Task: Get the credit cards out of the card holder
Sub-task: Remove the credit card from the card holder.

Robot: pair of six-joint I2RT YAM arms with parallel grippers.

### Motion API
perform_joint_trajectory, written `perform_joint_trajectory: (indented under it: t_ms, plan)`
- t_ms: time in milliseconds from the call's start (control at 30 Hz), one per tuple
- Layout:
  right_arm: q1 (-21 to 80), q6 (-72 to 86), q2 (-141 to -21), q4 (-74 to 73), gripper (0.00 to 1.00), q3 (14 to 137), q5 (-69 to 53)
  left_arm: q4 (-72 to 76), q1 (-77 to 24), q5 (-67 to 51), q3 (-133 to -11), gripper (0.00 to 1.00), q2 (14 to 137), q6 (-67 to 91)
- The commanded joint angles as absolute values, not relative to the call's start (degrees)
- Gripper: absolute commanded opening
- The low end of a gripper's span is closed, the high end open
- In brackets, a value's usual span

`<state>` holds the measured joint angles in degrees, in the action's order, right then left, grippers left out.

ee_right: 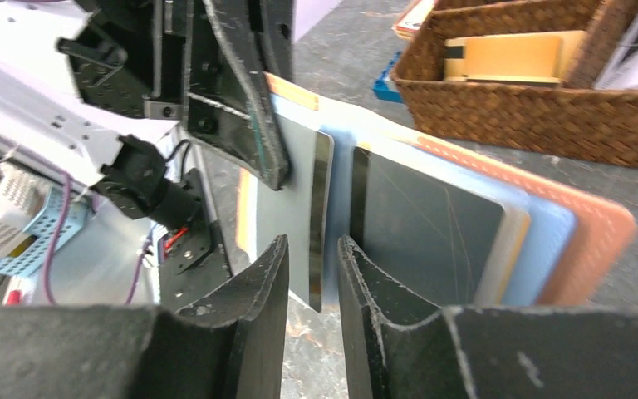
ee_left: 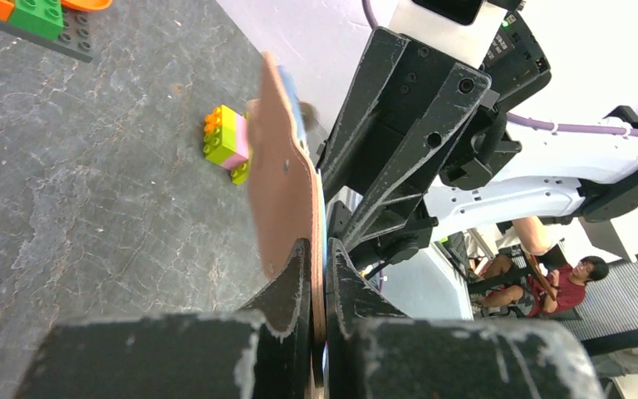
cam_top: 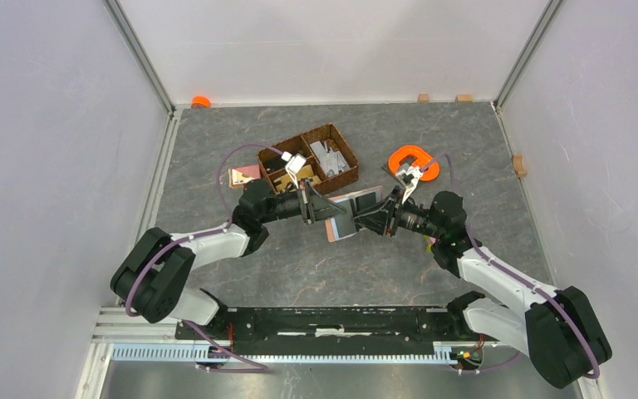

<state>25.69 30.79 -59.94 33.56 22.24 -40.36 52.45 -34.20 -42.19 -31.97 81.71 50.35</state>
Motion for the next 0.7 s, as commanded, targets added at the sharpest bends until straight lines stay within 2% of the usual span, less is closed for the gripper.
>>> perform_joint_trajectory:
  t_ms: [0, 167, 433, 500, 600, 667]
  plan:
    - [25.5, 34.8, -60.3, 41.4, 0.32, 21.0, -44.6, 61.1, -35.4, -46.5, -32.3, 0.02, 81.8, 54.2]
    - [25.5, 37.4, -60.9, 45.1, 0.22, 20.5, -47.1, 61.8, -35.4, -46.4, -32.2, 0.02, 82.1, 54.7]
    - [25.5, 44.2, -61.5, 55.5, 0.00, 18.5, -50.6, 69.1, -35.3, -47.9, -31.9, 0.03, 84.2, 59.2]
    - [25.5, 44.2, -61.5, 55.2, 0.00, 18.5, -50.3, 69.3, -35.3, -47.9, -31.9, 0.09, 84.5, 59.4]
    - [24.8, 43.7, -61.2, 53.6, 0.00, 18.4, -49.0, 69.1, -35.0, -47.3, -31.6, 0.29, 84.2, 59.4]
    - [23.6, 44.1, -61.1, 53.4, 0.00, 17.8, -48.4, 68.5, -34.9, -47.3, -31.5, 0.34, 84.0, 59.2]
